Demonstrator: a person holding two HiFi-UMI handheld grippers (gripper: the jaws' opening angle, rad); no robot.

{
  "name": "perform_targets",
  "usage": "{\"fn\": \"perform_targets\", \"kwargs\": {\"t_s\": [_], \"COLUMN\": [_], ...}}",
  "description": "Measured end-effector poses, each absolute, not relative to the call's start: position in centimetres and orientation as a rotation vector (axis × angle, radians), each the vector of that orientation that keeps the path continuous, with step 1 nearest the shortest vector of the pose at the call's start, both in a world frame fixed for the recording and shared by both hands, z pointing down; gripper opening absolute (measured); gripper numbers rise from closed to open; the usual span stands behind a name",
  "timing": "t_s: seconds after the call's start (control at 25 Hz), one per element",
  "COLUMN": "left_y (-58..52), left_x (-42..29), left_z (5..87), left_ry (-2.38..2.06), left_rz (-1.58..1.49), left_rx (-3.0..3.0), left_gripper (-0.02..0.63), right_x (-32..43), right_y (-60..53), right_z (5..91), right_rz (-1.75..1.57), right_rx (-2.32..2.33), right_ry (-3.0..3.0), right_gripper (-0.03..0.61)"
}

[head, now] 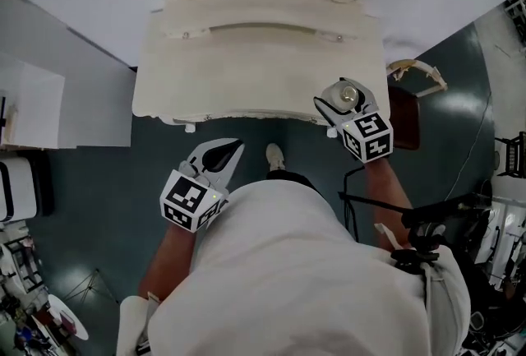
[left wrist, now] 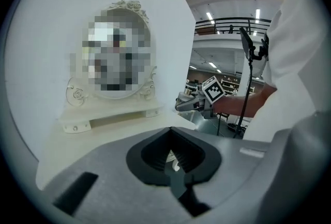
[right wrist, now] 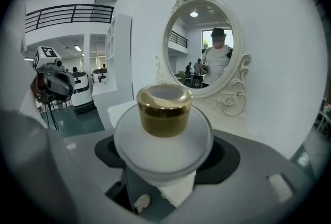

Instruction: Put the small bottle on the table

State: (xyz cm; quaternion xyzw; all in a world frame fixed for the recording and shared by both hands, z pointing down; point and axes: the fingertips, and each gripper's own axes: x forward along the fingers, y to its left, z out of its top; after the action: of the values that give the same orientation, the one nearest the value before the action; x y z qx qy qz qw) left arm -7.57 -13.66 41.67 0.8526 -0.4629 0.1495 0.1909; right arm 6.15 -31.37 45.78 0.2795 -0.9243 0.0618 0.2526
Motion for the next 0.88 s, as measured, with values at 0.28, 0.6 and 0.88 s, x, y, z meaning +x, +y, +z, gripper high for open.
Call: {"fn": "perform_targets", "kwargs": {"t_s": [0.28,0.6,0.88], "left_y": [-21.1,-24.8,-26.0], "left_x": [-7.3,-8.3,-10.9], "left_z": [42.0,42.2,42.0], "left_ry": [-1.351,-1.413,-1.478], "left_rz": [0.432,0.445,0.471], "left_rx": [2.332,2.269,2.216], "left_gripper": [0.003,0.003,0.003], "right_x": [6.4,6.4,5.8], "right_y": [-42.9,-52.4,-58.5], "right_z": [48.2,50.9,52.8], "right_rz": [0.153,0.151,0.149], "right_rx": [0.761,0.818,0.882], "right_ry": [-2.489,-2.455,-2.422], "right_gripper": [0.337,0.337,0.337]}}
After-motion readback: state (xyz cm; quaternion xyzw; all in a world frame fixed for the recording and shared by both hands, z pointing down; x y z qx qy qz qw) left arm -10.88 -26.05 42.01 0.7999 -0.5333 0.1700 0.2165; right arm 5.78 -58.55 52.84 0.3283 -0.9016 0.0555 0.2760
